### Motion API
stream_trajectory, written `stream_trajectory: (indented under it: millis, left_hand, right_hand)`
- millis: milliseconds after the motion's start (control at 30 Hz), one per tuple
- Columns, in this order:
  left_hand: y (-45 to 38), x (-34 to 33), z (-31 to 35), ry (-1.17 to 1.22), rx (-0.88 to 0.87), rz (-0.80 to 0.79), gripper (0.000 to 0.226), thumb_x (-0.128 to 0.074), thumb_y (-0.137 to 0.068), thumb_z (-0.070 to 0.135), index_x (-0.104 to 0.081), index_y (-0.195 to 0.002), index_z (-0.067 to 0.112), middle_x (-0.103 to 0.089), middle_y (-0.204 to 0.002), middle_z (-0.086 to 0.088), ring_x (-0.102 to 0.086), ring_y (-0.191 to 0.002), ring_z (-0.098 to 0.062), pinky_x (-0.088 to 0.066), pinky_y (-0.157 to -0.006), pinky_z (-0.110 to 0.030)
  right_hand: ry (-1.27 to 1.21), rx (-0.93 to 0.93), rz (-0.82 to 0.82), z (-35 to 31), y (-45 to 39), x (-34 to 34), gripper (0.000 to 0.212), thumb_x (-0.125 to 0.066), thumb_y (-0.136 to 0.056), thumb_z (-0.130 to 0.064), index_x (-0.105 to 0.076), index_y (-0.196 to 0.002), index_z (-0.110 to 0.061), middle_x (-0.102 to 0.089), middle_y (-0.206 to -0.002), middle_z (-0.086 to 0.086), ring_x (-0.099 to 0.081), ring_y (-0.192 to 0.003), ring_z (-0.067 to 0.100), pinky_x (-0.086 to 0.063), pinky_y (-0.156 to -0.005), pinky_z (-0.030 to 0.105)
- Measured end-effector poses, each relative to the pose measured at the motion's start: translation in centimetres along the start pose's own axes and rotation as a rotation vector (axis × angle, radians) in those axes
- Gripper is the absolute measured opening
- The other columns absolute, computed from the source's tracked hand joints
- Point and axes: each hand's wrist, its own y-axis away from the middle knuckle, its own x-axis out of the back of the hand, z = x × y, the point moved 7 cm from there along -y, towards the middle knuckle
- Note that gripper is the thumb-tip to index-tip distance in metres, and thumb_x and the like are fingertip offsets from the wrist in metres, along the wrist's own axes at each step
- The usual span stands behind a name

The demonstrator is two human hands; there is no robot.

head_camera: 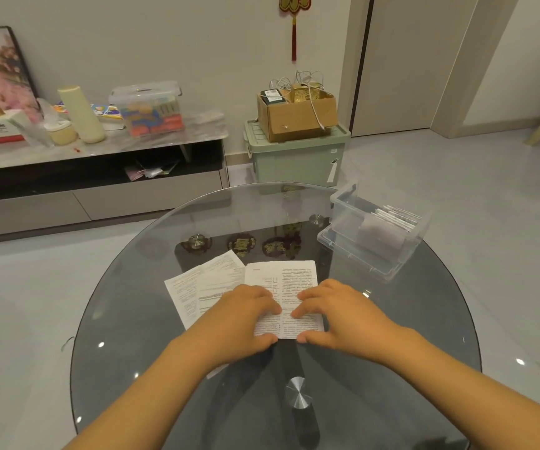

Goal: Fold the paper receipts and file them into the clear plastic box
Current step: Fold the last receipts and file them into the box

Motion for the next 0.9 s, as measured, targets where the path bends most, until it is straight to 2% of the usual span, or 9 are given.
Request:
stream_trajectory:
  millis: [100,233,367,467,567,667,733,800,900]
  left_hand:
    - [0.2,0.5,0.4,0.001,-0.033,0.031,0.038,-0.053,-0.09,0.041,-0.054,-0.127,0.031,-0.05,-0.132,0.011,-0.042,-0.123,-0.01,-0.035,-0.098,-0.023]
    - [0.4,1.6,0.0,0.124,0.013,0.159,0.014,-0.044,-0.094,0.032,-0.058,-0.094,0.031,-0.064,-0.1,0.01,-0.055,-0.088,-0.008,-0.042,-0.072,-0.023]
    - [0.4,1.8,-1.1,0.307,0.091,0.246,0.012,-0.051,-0.091,0.039,-0.049,-0.082,0.033,-0.063,-0.086,0.013,-0.057,-0.078,-0.007,-0.049,-0.07,-0.03]
    - [0.1,1.2,-1.8,0.463,0.161,0.239,0.015,-0.059,-0.087,0.041,-0.048,-0.09,0.032,-0.062,-0.092,0.018,-0.059,-0.078,-0.003,-0.053,-0.069,-0.027]
    - [-0.3,0.6,-1.9,0.445,0.197,0.214,0.03,-0.061,-0.088,0.036,-0.042,-0.111,0.033,-0.059,-0.107,0.017,-0.056,-0.079,0.001,-0.049,-0.072,-0.016]
    - [-0.6,0.1,-2.0,0.402,0.221,0.221,0.064,-0.064,-0.086,0.032,-0.028,-0.139,0.03,-0.05,-0.125,0.007,-0.055,-0.096,-0.009,-0.044,-0.085,-0.017]
    - [-0.8,-0.1,-2.0,0.357,0.221,0.235,0.074,-0.064,-0.086,0.033,-0.019,-0.145,0.032,-0.04,-0.134,0.006,-0.053,-0.104,-0.012,-0.043,-0.088,-0.02]
    - [-0.8,-0.2,-1.9,0.262,0.202,0.256,0.073,-0.063,-0.086,0.036,-0.019,-0.145,0.034,-0.03,-0.138,0.007,-0.048,-0.111,-0.009,-0.041,-0.089,-0.018]
    - [-0.9,0.4,-1.3,0.125,0.161,0.338,0.052,-0.06,-0.088,0.037,-0.039,-0.135,0.033,-0.028,-0.136,0.01,-0.033,-0.123,-0.008,-0.03,-0.099,-0.018]
  right_hand:
    - [0.091,0.064,0.03,-0.6,0.2,0.1,0.045,-0.047,-0.09,-0.053,-0.052,-0.129,-0.033,-0.05,-0.137,-0.009,-0.044,-0.12,0.016,-0.036,-0.101,0.03]
    - [0.133,0.101,0.116,-0.7,0.4,0.4,0.045,-0.045,-0.084,-0.06,-0.061,-0.105,-0.024,-0.063,-0.1,-0.007,-0.052,-0.091,0.016,-0.038,-0.08,0.029]
    - [-0.077,-0.02,0.178,0.7,0.3,1.6,0.017,-0.048,-0.09,-0.036,-0.053,-0.093,-0.02,-0.059,-0.081,0.0,-0.05,-0.073,0.018,-0.031,-0.059,0.024]
    - [-0.262,-0.117,0.166,2.2,0.3,1.6,0.011,-0.051,-0.091,-0.036,-0.045,-0.091,-0.027,-0.056,-0.074,-0.007,-0.048,-0.061,0.009,-0.034,-0.052,0.021]
    - [-0.351,-0.211,0.155,3.4,-0.1,1.1,0.018,-0.052,-0.091,-0.038,-0.044,-0.103,-0.027,-0.065,-0.094,-0.004,-0.06,-0.078,0.012,-0.051,-0.066,0.032]
    - [-0.293,-0.254,0.125,3.6,-0.4,0.6,0.043,-0.054,-0.091,-0.037,-0.034,-0.127,-0.027,-0.064,-0.107,-0.001,-0.061,-0.089,0.017,-0.053,-0.075,0.034]
    - [-0.23,-0.272,0.107,3.6,-0.5,0.4,0.06,-0.056,-0.09,-0.035,-0.023,-0.139,-0.028,-0.062,-0.107,0.001,-0.06,-0.09,0.018,-0.051,-0.074,0.031]
    - [-0.222,-0.276,0.103,3.6,-0.6,0.4,0.066,-0.058,-0.089,-0.032,-0.02,-0.142,-0.031,-0.059,-0.106,0.002,-0.056,-0.089,0.019,-0.047,-0.074,0.029]
    - [-0.223,-0.28,0.099,3.8,-0.7,0.2,0.049,-0.056,-0.09,-0.029,-0.037,-0.134,-0.036,-0.055,-0.099,-0.001,-0.049,-0.083,0.014,-0.045,-0.074,0.027]
